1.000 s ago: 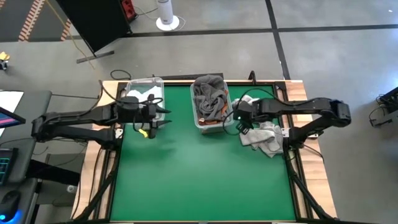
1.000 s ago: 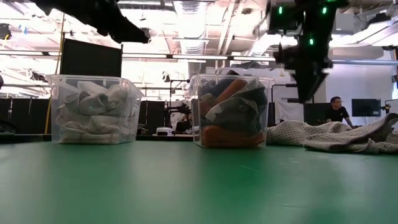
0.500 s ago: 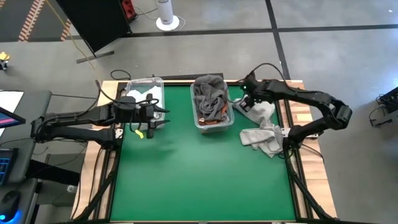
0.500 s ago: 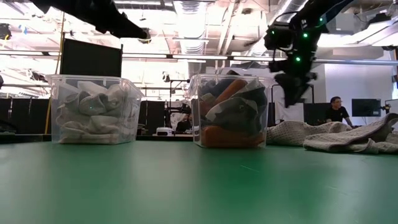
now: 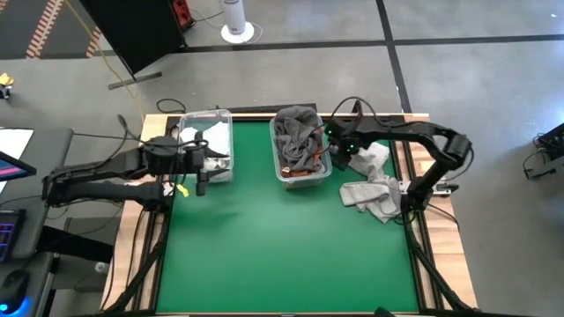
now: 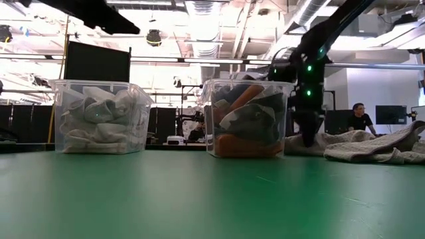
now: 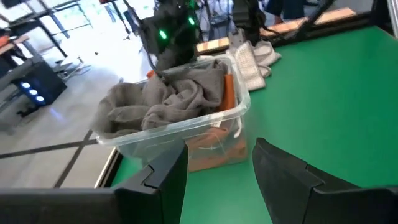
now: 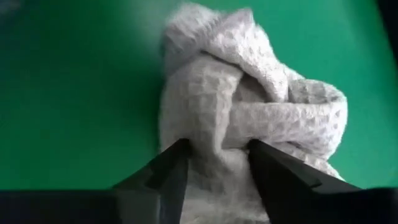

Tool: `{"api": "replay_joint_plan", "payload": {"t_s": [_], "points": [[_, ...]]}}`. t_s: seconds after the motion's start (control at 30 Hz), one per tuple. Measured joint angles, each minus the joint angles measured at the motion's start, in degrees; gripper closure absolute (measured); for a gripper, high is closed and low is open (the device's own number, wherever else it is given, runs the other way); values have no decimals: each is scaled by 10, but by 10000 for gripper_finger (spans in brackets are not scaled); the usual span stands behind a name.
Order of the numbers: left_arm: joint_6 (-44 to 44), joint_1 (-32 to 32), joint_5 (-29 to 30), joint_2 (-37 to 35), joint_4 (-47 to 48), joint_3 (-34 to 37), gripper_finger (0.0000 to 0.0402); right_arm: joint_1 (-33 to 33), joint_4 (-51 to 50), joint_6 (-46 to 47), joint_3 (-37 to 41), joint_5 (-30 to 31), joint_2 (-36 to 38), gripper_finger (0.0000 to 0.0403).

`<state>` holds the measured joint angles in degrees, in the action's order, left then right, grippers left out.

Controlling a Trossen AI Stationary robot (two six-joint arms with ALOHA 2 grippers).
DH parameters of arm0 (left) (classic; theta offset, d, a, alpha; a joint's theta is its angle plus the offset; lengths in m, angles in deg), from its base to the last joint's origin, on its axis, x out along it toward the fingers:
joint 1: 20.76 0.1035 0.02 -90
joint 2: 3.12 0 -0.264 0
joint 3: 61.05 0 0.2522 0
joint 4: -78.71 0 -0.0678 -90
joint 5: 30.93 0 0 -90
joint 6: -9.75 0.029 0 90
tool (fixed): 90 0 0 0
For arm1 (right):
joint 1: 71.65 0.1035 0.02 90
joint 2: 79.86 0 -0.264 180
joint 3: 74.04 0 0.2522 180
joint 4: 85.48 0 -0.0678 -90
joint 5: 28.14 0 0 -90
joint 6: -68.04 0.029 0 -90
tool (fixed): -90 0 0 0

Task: Sort towels by color in basket
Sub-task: Put the light gray towel into the left transparent bin

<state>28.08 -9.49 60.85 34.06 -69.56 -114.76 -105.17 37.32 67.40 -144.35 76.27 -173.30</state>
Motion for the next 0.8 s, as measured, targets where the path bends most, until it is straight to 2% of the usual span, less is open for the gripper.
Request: {"api": "replay_joint_plan", "payload": {"t_s": [0.13, 0.33, 0.37, 0.57, 0.67, 0.8], "points": [[-10, 0, 6, -36, 32, 0, 230, -10, -2, -7, 0, 1, -37, 242], [-21, 0, 7, -58, 51, 0, 230, -26, -23, -5, -2, -9, -44, 373], [-25, 0, 7, -58, 57, 0, 230, -27, -32, -7, -1, -11, -36, 381], [-85, 0, 61, -57, 59, 0, 230, -28, -133, 24, -24, -15, 54, 372], [-107, 0, 68, -58, 51, 0, 230, -10, -174, 41, -54, -15, 121, 380], [-109, 0, 68, -57, 50, 0, 230, 16, -182, 52, -114, -24, 214, 380]]}}
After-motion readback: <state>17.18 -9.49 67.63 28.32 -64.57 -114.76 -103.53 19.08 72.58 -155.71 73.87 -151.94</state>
